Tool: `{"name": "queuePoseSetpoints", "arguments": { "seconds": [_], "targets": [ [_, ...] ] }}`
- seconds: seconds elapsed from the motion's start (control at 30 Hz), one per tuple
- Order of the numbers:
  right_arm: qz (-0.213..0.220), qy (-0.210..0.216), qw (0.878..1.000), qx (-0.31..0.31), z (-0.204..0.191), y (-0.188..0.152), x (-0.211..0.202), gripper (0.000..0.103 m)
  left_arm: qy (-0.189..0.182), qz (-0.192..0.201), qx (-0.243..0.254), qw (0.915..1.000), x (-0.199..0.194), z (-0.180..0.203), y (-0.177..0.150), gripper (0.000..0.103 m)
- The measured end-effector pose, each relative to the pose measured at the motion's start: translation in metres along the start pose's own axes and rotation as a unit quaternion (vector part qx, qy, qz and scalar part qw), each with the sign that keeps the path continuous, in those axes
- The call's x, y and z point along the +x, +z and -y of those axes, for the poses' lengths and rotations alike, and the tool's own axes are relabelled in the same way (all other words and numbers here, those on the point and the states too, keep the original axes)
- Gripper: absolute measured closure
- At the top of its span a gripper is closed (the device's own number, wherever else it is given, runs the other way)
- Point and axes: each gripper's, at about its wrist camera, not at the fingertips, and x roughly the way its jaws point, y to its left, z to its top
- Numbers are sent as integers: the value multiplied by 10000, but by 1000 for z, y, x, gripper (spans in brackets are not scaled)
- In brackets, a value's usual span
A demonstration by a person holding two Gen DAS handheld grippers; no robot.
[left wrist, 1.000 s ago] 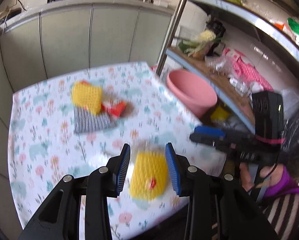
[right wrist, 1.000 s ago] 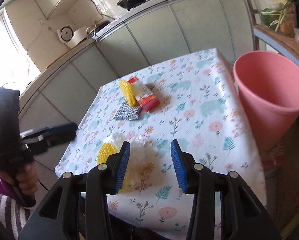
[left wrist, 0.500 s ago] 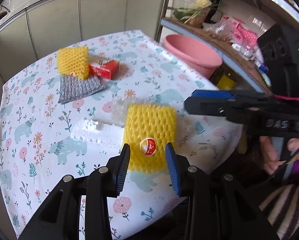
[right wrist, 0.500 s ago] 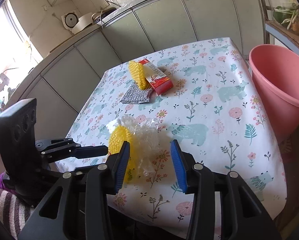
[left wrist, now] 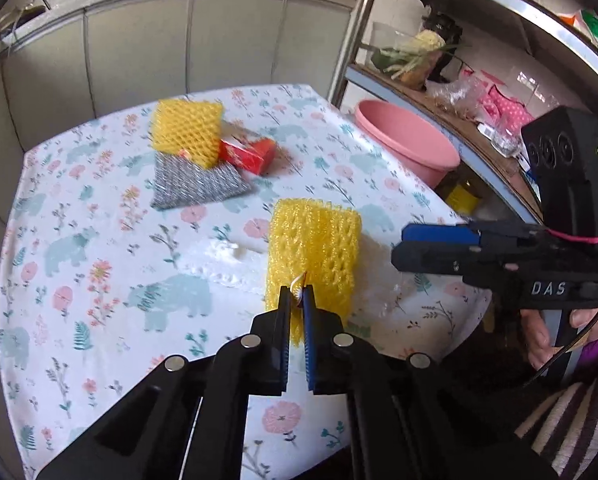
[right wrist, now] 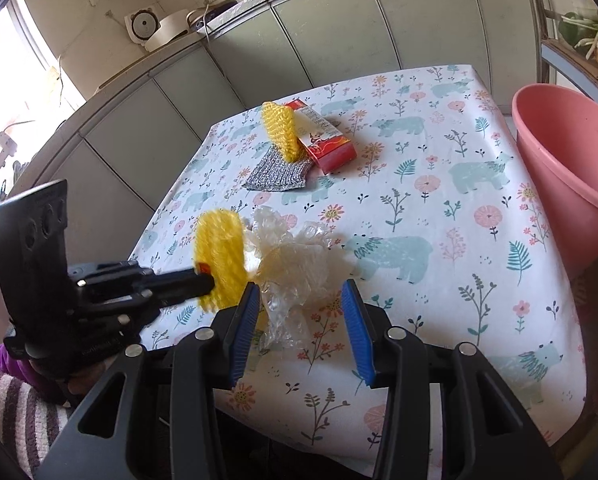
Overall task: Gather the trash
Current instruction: 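Grasp the yellow foam net with the left gripper while the right grasps the clear plastic bag, then lift the foam net and plastic bag and carry both over the pink bucket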
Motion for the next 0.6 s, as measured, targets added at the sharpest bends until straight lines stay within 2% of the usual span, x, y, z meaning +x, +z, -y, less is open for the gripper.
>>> {"name": "queuePoseSetpoints", "arguments": {
  "seconds": [0.2, 0.33, 0.43, 0.5, 0.6],
  "targets": [
    [-50, 5, 9996, -274, -13, 10, 12, 59, 163, 353, -548, 9977, -28, -32, 6, 98],
    [-186, -176, 9983, -532, -22, 11, 25, 59, 153, 560, -952, 9938, -45, -52, 6, 98],
    [-191, -370, 9973, -607, -20, 9, 28, 59, 298, 613, -1025, 9924, -49, -59, 7, 98],
    [-153, -316, 9978, -564, -15, 9, 27, 60, 334, 596, -1072, 9919, -49, -62, 7, 98],
    [-96, -309, 9979, -557, -10, 8, 24, 68, 337, 565, -1079, 9920, -45, -61, 9, 98]
  ]
}}
